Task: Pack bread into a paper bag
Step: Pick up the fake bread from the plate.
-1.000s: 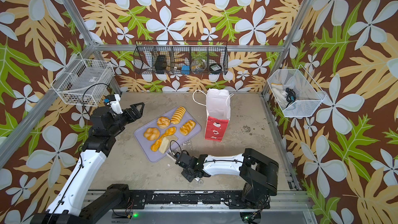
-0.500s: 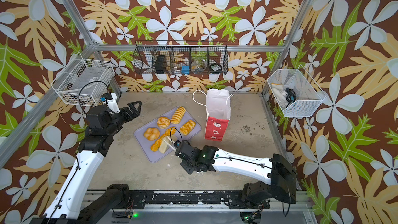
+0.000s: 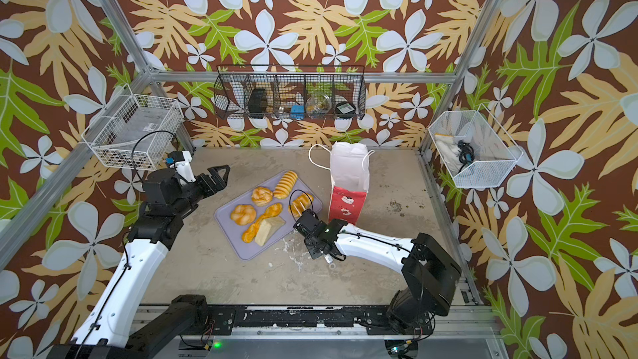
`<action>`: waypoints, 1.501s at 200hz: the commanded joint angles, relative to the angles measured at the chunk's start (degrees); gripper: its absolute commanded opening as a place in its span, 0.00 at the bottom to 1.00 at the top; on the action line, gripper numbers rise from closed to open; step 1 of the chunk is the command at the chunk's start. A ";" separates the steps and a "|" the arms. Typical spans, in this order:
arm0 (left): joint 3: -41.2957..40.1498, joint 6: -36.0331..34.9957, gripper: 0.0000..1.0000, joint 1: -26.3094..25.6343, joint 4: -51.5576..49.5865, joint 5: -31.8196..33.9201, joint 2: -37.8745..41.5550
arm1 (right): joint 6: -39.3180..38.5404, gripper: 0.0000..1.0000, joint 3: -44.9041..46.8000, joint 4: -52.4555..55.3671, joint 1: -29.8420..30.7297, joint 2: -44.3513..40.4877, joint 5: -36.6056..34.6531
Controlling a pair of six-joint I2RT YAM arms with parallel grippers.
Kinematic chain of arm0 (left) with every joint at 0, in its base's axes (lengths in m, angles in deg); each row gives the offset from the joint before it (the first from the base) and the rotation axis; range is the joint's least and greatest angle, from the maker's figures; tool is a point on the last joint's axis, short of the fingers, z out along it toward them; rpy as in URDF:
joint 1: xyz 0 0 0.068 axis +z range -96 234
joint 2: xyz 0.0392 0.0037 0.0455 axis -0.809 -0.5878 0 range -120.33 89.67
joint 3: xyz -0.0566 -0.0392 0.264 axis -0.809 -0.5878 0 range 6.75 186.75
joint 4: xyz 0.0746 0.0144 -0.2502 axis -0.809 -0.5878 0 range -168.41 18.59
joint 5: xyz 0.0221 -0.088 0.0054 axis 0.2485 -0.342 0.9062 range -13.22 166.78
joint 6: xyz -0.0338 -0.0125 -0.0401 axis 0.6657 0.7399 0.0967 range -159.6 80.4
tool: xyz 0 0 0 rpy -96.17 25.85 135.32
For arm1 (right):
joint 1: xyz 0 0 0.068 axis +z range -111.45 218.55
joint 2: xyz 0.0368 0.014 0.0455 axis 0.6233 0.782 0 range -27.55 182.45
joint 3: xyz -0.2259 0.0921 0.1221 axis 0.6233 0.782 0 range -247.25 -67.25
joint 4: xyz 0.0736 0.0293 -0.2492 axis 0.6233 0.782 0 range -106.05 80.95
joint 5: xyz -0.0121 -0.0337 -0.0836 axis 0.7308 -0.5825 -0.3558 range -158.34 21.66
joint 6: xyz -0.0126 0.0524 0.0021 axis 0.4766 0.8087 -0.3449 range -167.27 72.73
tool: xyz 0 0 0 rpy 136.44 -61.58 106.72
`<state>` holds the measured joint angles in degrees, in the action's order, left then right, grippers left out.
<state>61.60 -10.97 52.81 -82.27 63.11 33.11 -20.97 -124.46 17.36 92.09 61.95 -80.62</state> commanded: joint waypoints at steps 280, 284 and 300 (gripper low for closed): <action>0.25 0.56 1.00 0.05 3.26 -0.91 -3.25 | -8.09 0.00 -3.88 -2.85 4.06 -3.72 -2.76; 0.22 0.64 1.00 0.05 3.36 -0.92 -3.21 | -8.32 0.00 -4.53 -2.51 4.22 -3.57 -3.05; 0.24 0.84 1.00 0.05 3.69 -1.01 -3.46 | -9.79 0.00 -8.27 -1.08 5.61 -2.88 -5.14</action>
<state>61.43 -10.65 52.81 -80.76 62.76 29.95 -27.99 -128.74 16.62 96.27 58.67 -82.37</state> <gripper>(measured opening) 0.997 0.245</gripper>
